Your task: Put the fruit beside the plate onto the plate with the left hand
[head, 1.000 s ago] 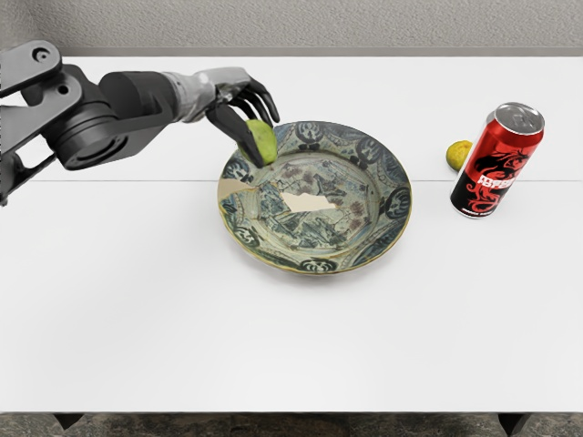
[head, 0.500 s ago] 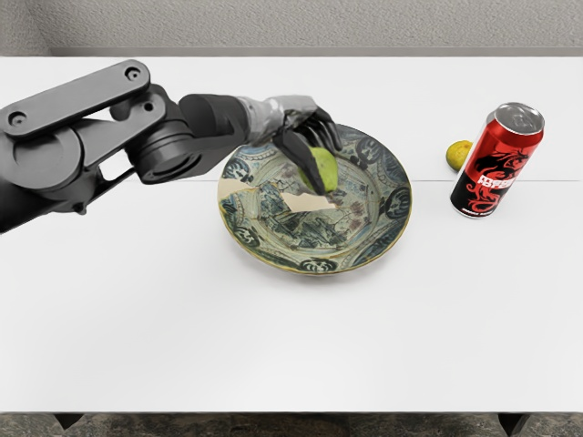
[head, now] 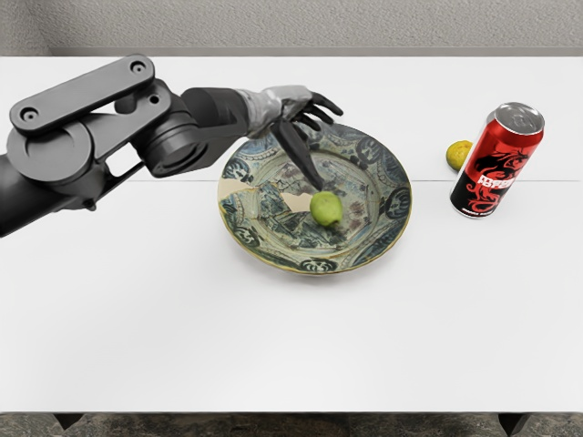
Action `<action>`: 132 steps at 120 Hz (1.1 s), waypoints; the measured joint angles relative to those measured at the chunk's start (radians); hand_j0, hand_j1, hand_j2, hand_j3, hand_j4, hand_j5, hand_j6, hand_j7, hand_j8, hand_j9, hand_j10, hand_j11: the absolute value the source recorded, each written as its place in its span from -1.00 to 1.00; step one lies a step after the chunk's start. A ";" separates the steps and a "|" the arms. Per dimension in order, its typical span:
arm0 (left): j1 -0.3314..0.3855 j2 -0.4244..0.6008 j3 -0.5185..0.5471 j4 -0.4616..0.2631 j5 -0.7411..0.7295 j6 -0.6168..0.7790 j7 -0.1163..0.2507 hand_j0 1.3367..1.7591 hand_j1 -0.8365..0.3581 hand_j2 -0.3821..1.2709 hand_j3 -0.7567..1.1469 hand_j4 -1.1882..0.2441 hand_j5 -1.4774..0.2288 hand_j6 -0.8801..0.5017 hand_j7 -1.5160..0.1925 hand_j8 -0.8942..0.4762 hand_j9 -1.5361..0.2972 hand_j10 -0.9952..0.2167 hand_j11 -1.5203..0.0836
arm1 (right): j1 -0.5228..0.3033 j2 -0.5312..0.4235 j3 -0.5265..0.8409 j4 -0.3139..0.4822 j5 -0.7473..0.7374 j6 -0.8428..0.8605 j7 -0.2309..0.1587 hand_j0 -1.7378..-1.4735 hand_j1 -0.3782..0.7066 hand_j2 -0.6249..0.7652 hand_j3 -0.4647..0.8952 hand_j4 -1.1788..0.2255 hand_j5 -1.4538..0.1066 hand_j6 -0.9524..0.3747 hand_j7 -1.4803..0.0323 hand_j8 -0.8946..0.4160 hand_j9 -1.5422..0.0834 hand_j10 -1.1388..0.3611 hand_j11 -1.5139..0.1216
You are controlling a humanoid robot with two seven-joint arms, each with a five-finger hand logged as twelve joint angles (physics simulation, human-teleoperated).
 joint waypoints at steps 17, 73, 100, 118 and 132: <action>-0.004 0.013 -0.002 -0.006 -0.080 -0.009 0.000 0.52 0.77 -0.44 -0.20 0.48 0.53 0.11 0.58 0.17 0.49 0.45 0.69 | 0.000 0.000 0.000 0.002 0.000 0.000 0.000 -0.40 -0.95 -0.10 -0.32 0.68 0.86 0.43 0.96 0.36 0.90 0.52 0.85; 0.156 0.302 -0.150 -0.266 -0.574 -0.143 0.000 0.52 0.92 -0.52 -0.20 0.61 0.68 0.23 0.72 0.26 0.63 0.59 0.84 | 0.000 0.000 0.000 0.019 0.001 0.000 -0.001 -0.40 -0.95 -0.10 -0.32 0.68 0.86 0.43 0.96 0.36 0.90 0.52 0.85; 0.188 0.480 -0.193 -0.311 -0.742 -0.343 0.000 0.52 0.94 -0.53 -0.20 0.62 0.69 0.24 0.74 0.27 0.64 0.60 0.86 | 0.000 0.000 0.000 0.028 0.001 0.000 -0.001 -0.40 -0.95 -0.10 -0.32 0.68 0.86 0.43 0.96 0.36 0.90 0.52 0.85; 0.230 0.587 -0.196 -0.312 -0.829 -0.431 0.000 0.52 0.94 -0.53 -0.20 0.63 0.70 0.24 0.74 0.27 0.64 0.61 0.86 | -0.001 0.000 0.000 0.037 0.001 0.000 -0.001 -0.40 -0.95 -0.10 -0.32 0.68 0.86 0.43 0.96 0.36 0.90 0.52 0.85; 0.324 0.660 -0.196 -0.312 -0.943 -0.481 0.000 0.52 0.94 -0.53 -0.20 0.63 0.70 0.24 0.74 0.28 0.65 0.61 0.86 | -0.001 0.000 0.000 0.041 0.001 0.000 -0.001 -0.40 -0.95 -0.10 -0.32 0.68 0.86 0.43 0.96 0.36 0.90 0.52 0.85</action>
